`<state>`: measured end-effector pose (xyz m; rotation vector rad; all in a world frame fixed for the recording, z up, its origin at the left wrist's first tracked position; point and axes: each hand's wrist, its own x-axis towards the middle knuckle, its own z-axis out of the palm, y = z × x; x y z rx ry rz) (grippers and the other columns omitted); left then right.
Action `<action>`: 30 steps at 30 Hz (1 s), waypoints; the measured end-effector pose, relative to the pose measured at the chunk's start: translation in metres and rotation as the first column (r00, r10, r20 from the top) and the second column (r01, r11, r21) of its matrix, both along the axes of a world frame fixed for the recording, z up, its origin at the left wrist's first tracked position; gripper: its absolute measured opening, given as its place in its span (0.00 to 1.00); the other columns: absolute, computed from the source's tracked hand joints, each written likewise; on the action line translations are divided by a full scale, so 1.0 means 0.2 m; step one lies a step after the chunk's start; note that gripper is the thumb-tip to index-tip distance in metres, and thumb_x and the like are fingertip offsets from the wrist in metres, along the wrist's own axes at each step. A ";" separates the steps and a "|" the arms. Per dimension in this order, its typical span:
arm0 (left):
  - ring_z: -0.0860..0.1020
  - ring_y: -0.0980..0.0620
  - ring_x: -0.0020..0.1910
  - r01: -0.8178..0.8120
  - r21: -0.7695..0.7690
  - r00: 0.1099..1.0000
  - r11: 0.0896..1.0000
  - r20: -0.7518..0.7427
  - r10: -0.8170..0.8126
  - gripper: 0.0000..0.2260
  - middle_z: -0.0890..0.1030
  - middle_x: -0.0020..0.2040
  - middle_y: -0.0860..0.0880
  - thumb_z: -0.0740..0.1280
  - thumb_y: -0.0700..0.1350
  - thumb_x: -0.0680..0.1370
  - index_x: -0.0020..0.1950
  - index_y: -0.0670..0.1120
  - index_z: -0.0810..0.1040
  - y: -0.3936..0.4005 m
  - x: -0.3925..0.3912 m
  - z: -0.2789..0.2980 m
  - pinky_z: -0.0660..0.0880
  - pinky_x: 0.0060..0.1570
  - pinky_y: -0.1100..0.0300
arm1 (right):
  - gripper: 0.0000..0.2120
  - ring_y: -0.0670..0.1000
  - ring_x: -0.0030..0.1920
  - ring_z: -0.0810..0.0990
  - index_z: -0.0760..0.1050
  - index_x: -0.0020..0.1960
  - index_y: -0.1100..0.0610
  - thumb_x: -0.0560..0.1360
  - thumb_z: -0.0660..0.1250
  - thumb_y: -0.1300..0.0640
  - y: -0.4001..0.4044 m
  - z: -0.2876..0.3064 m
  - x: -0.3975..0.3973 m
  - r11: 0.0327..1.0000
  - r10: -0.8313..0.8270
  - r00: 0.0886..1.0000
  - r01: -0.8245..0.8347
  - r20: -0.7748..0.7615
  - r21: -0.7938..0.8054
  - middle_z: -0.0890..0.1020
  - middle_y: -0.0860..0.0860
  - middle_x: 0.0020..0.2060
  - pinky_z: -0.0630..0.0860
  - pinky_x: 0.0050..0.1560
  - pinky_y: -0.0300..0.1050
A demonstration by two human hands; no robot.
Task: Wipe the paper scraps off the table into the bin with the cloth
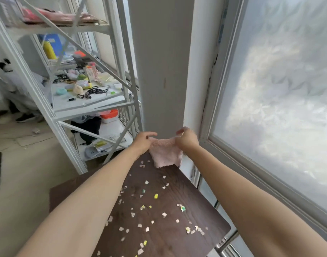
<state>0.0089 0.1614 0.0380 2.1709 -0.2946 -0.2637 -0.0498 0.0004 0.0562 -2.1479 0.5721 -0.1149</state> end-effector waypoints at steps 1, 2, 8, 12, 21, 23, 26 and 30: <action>0.70 0.48 0.67 0.002 0.000 1.000 1.000 -0.003 -0.002 0.17 0.75 0.66 0.44 0.59 0.33 0.78 0.64 0.43 0.77 0.07 -0.01 0.03 0.65 0.65 0.58 | 0.17 0.57 0.52 0.79 0.76 0.60 0.58 0.72 0.62 0.66 0.05 0.02 0.02 0.998 0.036 0.999 -0.037 0.019 0.050 0.80 0.55 0.54 0.79 0.55 0.50; 0.71 0.49 0.65 -0.012 -0.002 1.000 1.000 -0.010 0.011 0.16 0.76 0.63 0.45 0.59 0.33 0.78 0.61 0.42 0.78 0.13 -0.02 0.07 0.67 0.65 0.56 | 0.16 0.56 0.52 0.79 0.77 0.60 0.59 0.73 0.62 0.66 0.10 0.05 0.03 0.994 0.066 0.998 -0.068 0.025 0.089 0.81 0.57 0.56 0.78 0.53 0.47; 0.69 0.55 0.33 -0.089 0.025 0.993 0.996 0.075 0.087 0.10 0.73 0.35 0.51 0.69 0.37 0.72 0.33 0.47 0.74 0.51 -0.08 0.23 0.65 0.32 0.70 | 0.20 0.58 0.61 0.78 0.74 0.64 0.68 0.73 0.66 0.64 0.39 0.16 0.09 0.959 0.281 0.960 -0.281 -0.001 0.037 0.79 0.62 0.62 0.76 0.59 0.47; 0.67 0.52 0.39 -0.192 0.165 0.971 0.967 0.175 0.163 0.20 0.65 0.38 0.52 0.71 0.36 0.70 0.32 0.53 0.61 0.67 -0.11 0.26 0.62 0.33 0.65 | 0.05 0.56 0.44 0.72 0.71 0.35 0.62 0.68 0.66 0.65 0.59 0.20 0.10 0.872 0.410 0.907 -0.420 -0.095 -0.250 0.74 0.59 0.42 0.70 0.33 0.41; 0.63 0.53 0.27 -0.188 0.183 0.974 0.965 0.165 0.158 0.21 0.63 0.25 0.52 0.69 0.47 0.74 0.24 0.49 0.63 1.01 -0.16 0.30 0.58 0.31 0.58 | 0.19 0.50 0.29 0.66 0.61 0.28 0.54 0.74 0.63 0.54 0.76 0.18 0.16 0.879 0.455 0.890 -0.455 -0.040 -0.144 0.65 0.48 0.26 0.61 0.31 0.42; 0.71 0.53 0.36 -0.170 0.077 0.985 0.982 0.044 0.167 0.14 0.73 0.34 0.50 0.68 0.48 0.76 0.31 0.45 0.76 1.06 -0.17 0.31 0.64 0.35 0.60 | 0.15 0.48 0.30 0.66 0.67 0.31 0.56 0.74 0.63 0.53 0.78 0.19 0.16 0.899 0.435 0.900 -0.435 -0.001 0.051 0.68 0.50 0.29 0.62 0.30 0.42; 0.79 0.48 0.49 -0.210 -0.241 0.958 0.948 -0.244 0.150 0.15 0.80 0.55 0.43 0.60 0.48 0.80 0.60 0.40 0.77 1.07 -0.20 0.30 0.78 0.48 0.56 | 0.18 0.53 0.41 0.73 0.75 0.53 0.67 0.77 0.59 0.52 0.82 0.17 0.16 0.869 0.422 0.906 -0.417 0.041 0.266 0.74 0.56 0.42 0.71 0.40 0.46; 0.81 0.41 0.56 -0.254 -0.369 0.917 0.894 -0.385 0.102 0.19 0.80 0.59 0.38 0.59 0.55 0.80 0.64 0.43 0.72 1.04 -0.21 0.24 0.79 0.54 0.47 | 0.24 0.58 0.55 0.78 0.69 0.66 0.65 0.81 0.54 0.48 0.89 0.13 0.17 0.868 0.386 0.923 -0.362 -0.003 0.341 0.79 0.60 0.55 0.76 0.56 0.52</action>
